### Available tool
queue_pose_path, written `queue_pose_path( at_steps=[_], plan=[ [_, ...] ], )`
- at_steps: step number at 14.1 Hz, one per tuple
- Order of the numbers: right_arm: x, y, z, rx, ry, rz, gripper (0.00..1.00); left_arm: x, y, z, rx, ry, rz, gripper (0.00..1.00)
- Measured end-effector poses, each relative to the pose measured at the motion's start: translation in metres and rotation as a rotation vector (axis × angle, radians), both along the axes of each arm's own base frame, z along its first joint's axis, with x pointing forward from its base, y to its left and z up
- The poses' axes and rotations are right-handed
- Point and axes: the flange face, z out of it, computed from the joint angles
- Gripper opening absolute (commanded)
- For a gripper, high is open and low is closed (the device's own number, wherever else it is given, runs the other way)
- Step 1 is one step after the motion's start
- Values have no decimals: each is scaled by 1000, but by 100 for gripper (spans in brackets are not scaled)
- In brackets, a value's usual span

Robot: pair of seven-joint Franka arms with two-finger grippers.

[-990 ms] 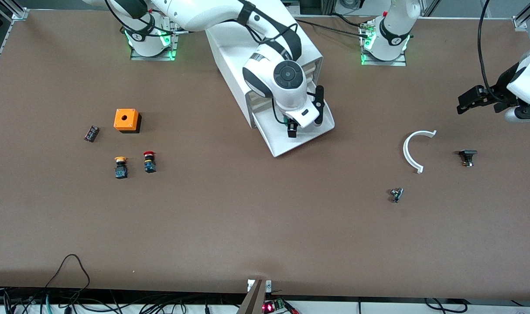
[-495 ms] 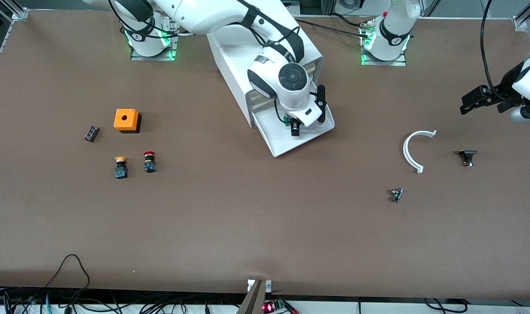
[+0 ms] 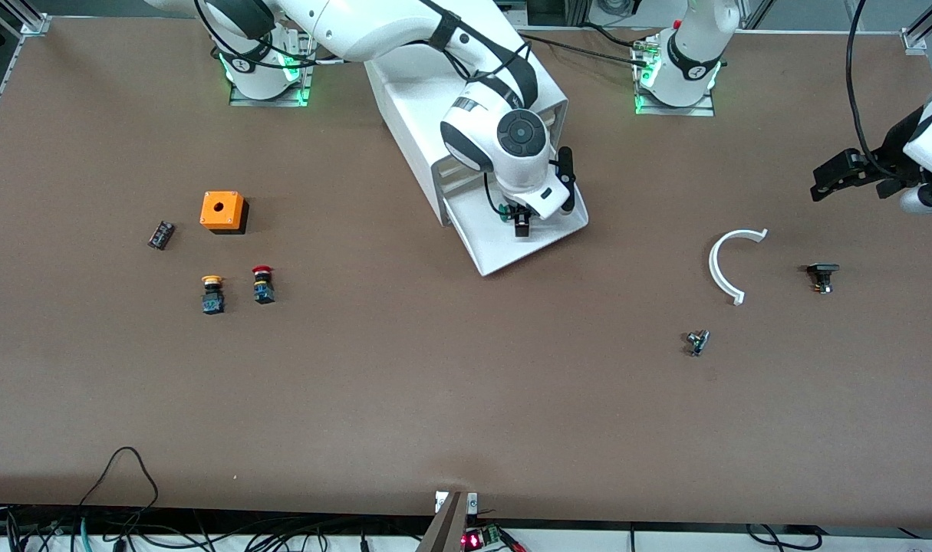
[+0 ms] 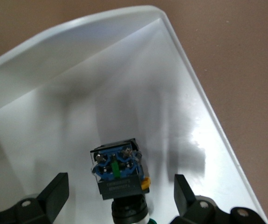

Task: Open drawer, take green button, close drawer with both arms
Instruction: 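Lift the green button with the right gripper while the left gripper approaches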

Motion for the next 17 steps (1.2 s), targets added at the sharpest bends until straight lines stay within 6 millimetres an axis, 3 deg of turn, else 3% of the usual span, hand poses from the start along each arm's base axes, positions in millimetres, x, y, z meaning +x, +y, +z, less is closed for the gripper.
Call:
queue_pose_path(
  at_steps=[1,3,7,12,14,15,17],
  plan=[
    [-1,0,-5,-4,4,1,86,0,0,0,0,0,0,100],
    [-2,1,-8,-5,5,2,53,0,-1,0,0,0,-3,100],
    [2,4,-1,21,-18,-1,28,0,-5,0,0,-1,-8,100],
    [0,6,0,15,-36,14,20,8,-9,-3,1,-28,-1,100],
    [1,7,3,16,-48,18,20,22,-29,-21,-1,-34,35,100],
    [5,7,12,30,-64,15,20,30,-43,-35,-3,-29,58,100],
    [25,0,51,70,-110,-13,20,46,-68,-71,-11,-18,105,100]
  ],
)
